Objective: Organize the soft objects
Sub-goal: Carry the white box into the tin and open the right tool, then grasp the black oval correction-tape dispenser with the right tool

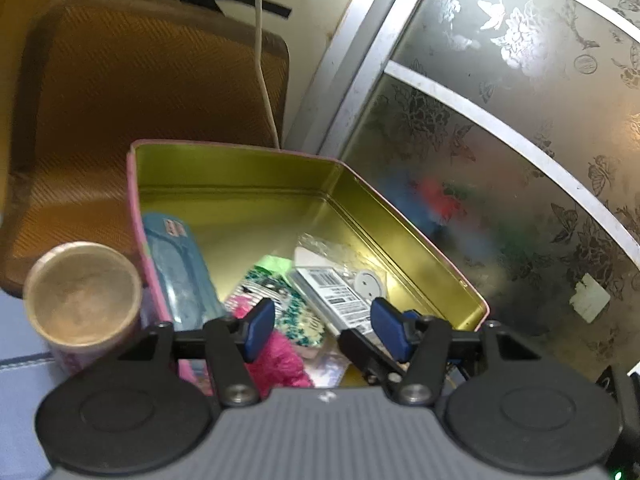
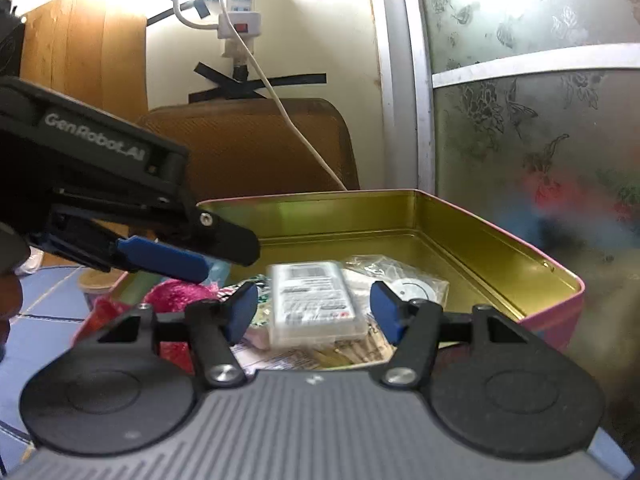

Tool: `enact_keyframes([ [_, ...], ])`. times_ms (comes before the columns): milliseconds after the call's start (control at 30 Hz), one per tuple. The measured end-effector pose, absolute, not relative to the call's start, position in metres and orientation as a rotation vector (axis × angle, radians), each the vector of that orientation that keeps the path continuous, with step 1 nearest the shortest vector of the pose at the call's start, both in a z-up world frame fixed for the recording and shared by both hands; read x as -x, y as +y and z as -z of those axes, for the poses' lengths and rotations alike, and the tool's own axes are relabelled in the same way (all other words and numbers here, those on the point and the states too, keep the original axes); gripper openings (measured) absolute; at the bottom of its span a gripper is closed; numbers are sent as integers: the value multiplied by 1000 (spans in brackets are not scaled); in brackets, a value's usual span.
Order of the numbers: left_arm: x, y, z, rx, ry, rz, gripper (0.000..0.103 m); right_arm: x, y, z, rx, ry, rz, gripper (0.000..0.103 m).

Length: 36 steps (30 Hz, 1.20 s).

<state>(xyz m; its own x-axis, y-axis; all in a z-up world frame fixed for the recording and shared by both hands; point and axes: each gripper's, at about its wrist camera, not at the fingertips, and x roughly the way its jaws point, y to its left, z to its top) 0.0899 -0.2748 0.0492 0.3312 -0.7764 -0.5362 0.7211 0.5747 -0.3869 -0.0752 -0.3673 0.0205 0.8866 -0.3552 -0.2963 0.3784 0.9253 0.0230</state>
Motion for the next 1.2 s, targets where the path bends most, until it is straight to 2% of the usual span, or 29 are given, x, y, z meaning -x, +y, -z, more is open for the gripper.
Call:
enact_keyframes([
  [233, -69, -215, -71, 137, 667, 992, 59, 102, -339, -40, -108, 215, 360, 65],
  [433, -54, -110, -73, 207, 605, 885, 66, 124, -294, -55, -123, 148, 222, 66],
  [500, -55, -72, -67, 231, 609, 807, 66, 122, -277, -52, -133, 178, 138, 70],
  [600, -62, -22, -51, 267, 651, 681, 66, 106, -245, -42, -127, 274, 17, 70],
  [833, -67, 46, -7, 368, 738, 561, 66, 62, -165, -27, -1, 455, -183, 72],
  [1067, -65, 77, 6, 463, 742, 556, 67, 1, -121, -12, 172, 561, -275, 85],
  [1200, -61, 86, 11, 487, 742, 563, 70, -34, -119, -3, 240, 674, -365, 92],
])
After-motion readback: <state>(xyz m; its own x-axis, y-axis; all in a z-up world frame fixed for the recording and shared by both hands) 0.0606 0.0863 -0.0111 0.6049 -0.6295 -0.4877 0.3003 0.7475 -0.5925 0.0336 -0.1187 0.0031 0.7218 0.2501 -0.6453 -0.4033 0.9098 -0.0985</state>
